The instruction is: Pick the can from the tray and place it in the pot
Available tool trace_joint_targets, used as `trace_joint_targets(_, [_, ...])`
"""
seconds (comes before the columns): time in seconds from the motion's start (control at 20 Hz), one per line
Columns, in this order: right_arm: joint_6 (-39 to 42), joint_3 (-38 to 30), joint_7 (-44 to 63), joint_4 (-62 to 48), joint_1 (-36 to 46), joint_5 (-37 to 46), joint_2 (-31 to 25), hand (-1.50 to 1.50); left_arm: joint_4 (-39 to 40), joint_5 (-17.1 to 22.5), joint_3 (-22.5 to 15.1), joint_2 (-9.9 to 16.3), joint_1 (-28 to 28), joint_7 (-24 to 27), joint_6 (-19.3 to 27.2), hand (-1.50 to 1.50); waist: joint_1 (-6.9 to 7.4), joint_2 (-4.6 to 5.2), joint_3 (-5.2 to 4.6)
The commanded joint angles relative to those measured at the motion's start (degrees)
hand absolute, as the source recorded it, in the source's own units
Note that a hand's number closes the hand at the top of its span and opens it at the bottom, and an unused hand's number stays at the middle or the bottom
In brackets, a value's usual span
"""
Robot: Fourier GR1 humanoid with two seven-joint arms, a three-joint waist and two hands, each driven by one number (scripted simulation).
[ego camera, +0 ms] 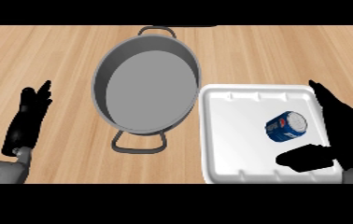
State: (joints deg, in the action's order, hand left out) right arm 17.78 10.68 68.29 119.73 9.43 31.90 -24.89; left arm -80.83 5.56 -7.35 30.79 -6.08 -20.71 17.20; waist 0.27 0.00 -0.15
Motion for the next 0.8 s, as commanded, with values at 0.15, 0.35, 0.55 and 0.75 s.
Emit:
trace_joint_targets(0.15, [3.9,0.3,9.8,-5.4,2.9,2.3,3.1,-1.50,1.4,-2.0,-0.3,-1.9,-2.3,-0.7,0.4,0.00,-0.14,0.11,0.08])
trace_joint_targets(0.35, [5.7,-3.4,6.6,-4.6,1.4,1.9,2.5,-1.50,1.8,-2.4,0.6,-3.2,0.0,1.5,0.4,0.00,-0.33,0.00,0.09])
trace_joint_targets(0.55, [4.3,-2.0,2.6,-10.2,2.5,6.5,4.6,-1.50,-1.0,-1.4,2.4,-0.9,-1.0,-2.8,-2.6,0.00,-0.08,0.01,0.13])
trace_joint_targets(0.75, [6.9,-3.5,4.8,-8.9,1.3,6.7,5.8,-1.50,1.5,-1.6,3.7,-1.6,2.6,3.4,-2.9,0.00,-0.15,-0.04,0.08])
